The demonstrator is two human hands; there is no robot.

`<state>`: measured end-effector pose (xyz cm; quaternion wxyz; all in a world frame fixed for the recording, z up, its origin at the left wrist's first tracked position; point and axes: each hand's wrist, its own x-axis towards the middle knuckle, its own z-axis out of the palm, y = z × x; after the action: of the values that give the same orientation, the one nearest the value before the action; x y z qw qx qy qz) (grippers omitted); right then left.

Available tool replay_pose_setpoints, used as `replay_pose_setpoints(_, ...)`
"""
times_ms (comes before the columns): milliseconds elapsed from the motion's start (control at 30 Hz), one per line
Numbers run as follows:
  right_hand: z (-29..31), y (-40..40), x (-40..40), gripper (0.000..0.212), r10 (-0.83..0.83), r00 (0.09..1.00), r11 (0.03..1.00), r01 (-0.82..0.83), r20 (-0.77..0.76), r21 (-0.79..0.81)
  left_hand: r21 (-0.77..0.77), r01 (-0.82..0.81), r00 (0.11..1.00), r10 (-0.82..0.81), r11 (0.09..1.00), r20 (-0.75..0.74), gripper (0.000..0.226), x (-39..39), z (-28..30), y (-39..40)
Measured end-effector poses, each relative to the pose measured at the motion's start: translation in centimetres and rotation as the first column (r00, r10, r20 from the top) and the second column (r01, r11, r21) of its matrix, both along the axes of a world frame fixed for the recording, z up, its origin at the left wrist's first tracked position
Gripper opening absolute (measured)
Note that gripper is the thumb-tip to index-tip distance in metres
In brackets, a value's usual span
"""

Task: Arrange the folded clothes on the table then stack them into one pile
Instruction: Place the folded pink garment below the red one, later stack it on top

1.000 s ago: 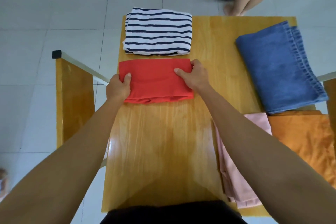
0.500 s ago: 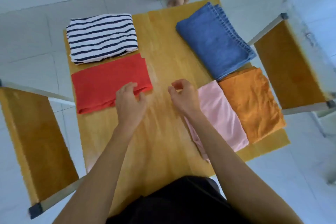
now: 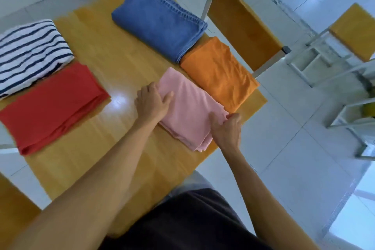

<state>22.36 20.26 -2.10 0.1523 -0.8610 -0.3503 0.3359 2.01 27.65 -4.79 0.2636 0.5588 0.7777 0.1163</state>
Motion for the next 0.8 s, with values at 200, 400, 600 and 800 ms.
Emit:
replay_pose_setpoints(200,-0.8,0.3,-0.1,0.086,-0.017,0.985,0.996,0.001,-0.173,-0.090,-0.043,-0.139,0.987,0.142,0.989,0.072,0.059,-2.8,-0.5,-3.5)
replay_pose_setpoints(400,-0.1,1.5,-3.5,0.053,0.109,0.927,0.991,-0.129,-0.358,-0.032,-0.069,-0.401,0.890,0.407,0.913,0.207,0.044,-5.2,-0.4,-9.6)
replay_pose_setpoints(600,0.9,2.8,-10.5,0.056,0.414,0.841,0.909,-0.405,-0.349,0.102,-0.020,-0.700,0.662,0.658,0.714,0.358,0.039,-9.6,0.8,-14.7)
replay_pose_setpoints(800,1.3,3.4,-19.0,0.050,0.653,0.663,0.751,-0.631,-0.367,0.198,0.002,-0.848,0.481,0.768,0.530,0.424,0.044,-15.9,1.0,-19.3)
